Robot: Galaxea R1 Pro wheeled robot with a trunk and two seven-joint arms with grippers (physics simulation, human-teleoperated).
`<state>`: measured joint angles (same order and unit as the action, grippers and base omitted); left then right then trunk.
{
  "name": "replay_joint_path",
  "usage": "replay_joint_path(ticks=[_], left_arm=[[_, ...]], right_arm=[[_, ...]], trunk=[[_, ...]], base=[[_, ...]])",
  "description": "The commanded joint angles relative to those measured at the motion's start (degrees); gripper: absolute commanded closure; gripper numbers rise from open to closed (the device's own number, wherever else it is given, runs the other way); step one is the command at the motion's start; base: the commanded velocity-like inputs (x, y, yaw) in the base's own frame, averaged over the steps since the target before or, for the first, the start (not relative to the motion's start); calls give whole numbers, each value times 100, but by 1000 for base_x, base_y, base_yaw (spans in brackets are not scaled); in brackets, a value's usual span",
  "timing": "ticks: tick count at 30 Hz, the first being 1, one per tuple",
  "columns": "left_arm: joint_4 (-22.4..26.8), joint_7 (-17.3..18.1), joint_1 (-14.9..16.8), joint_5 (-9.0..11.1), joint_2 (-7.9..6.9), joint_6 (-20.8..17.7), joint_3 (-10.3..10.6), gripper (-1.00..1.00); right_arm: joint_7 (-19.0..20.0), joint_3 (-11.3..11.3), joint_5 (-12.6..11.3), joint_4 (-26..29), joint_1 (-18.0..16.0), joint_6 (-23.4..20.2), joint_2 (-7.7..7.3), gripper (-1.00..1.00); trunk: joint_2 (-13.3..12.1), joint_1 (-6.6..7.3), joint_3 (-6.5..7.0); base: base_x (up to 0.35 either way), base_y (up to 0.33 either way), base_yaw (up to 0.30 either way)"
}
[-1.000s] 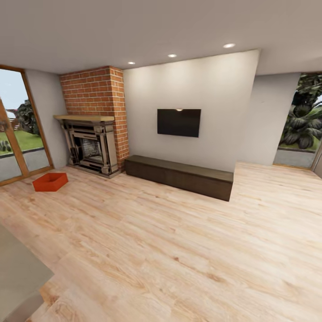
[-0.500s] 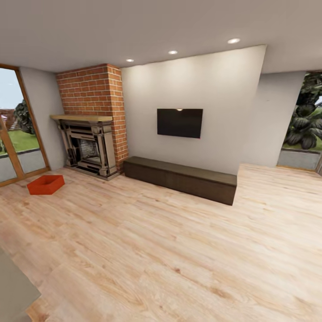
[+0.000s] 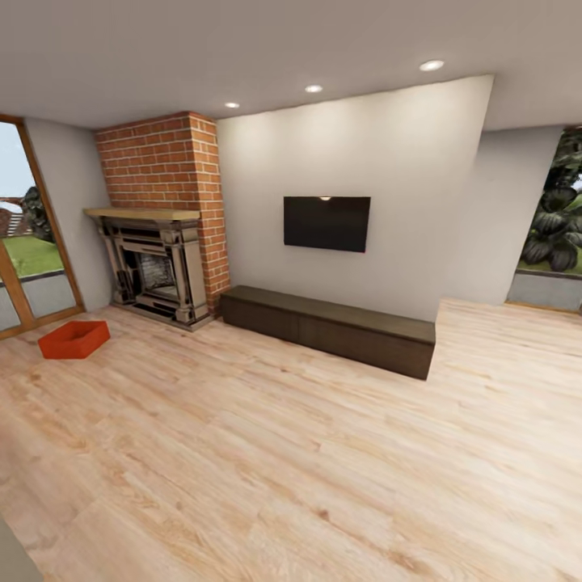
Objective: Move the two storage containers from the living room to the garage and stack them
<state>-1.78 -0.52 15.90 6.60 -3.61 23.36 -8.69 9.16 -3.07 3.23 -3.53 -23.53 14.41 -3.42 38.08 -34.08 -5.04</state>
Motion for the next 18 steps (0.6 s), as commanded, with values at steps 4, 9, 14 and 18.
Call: replay_joint_path(ticks=[4,9,14,18], left_arm=[[-18,8,10,34,-7,35,-1,-100],[-16,8,10,34,-8,36,-1,-100],[-18,8,10,32,-1,35,-1,-100],[-22,8,10,34,-1,34,-1,-100]], right_arm=[[-2,-27,28,-24,-12,45,-3,-100],[-2,-27,28,-24,-12,45,-2,-100],[-2,-27,28,-24,-12,45,-1,-100],[-2,-27,28,-24,-12,45,-1,-100]], trunk=[[8,-5,-10],[8,-5,-10],[8,-5,-10],[8,-5,-10]], base=[[327,0,0],[327,0,0],[327,0,0],[327,0,0]])
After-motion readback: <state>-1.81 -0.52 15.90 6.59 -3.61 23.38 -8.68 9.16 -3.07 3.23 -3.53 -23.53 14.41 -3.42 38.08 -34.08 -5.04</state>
